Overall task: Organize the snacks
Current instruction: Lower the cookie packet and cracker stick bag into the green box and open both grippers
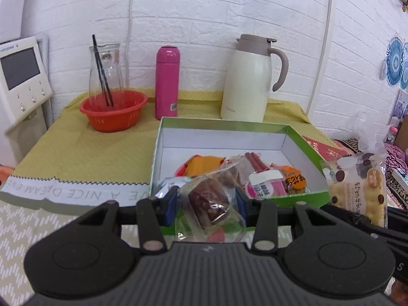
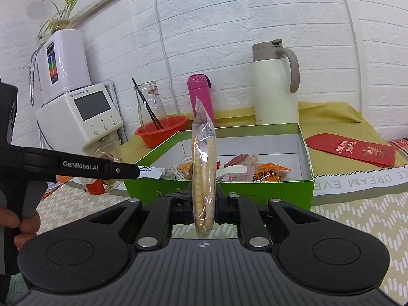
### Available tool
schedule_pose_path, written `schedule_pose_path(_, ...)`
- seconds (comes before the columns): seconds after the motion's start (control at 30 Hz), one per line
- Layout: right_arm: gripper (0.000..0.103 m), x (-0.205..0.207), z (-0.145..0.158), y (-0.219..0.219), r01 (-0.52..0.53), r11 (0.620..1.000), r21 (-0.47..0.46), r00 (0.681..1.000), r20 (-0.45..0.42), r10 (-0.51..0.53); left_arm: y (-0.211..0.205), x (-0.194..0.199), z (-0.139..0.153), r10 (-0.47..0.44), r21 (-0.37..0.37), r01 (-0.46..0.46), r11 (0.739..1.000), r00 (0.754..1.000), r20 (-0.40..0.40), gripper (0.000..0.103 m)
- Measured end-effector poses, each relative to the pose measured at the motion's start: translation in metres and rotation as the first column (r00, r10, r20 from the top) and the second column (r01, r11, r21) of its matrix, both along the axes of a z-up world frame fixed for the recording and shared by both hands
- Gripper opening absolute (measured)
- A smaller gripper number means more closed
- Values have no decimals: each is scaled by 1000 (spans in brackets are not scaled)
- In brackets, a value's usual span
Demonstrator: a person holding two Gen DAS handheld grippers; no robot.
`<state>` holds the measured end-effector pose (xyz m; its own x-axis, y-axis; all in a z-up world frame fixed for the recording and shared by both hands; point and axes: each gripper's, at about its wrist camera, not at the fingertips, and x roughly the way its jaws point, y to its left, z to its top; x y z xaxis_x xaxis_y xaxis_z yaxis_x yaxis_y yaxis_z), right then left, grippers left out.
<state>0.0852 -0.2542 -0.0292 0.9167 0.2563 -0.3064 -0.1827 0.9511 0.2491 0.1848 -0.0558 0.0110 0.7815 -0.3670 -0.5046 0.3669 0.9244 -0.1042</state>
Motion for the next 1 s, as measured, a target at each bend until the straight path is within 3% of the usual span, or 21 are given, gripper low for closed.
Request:
schedule_pose_path(0.23,23,37,12,-9,56,998,10,998,21,-56,-41,40,7,-20,37,18,999,999,45,44)
schedule_pose_path(0.33,23,58,9,-17,83,996,31,996,11,-84,-50,60,0,-8,61,7,998,1000,22,44)
schedule_pose_path(0.53,23,98,-9,-22,150,988,-39,986,-63,-152,-47,86,-23,42,70,-40,997,999,-23,43)
schedule_pose_path(0.7,24,110,-24,-23,150,986,-72,982,-105,-157,-44,92,-33,69,105,-67,992,998,-8,50)
schedule_pose_path(0.8,37,113,-25,-22,151,984,-98,983,-94,-160,-42,93,-34,84,116,-85,990,996,6,56)
schedule_pose_path(0.87,53,112,-24,-22,134,986,-99,986,-88,-143,-40,92,-33,85,115,-86,990,996,9,59)
schedule_pose_path(1.0,99,99,-15,-20,148,983,-105,989,-8,-150,-34,84,-23,101,120,-105,987,994,39,63)
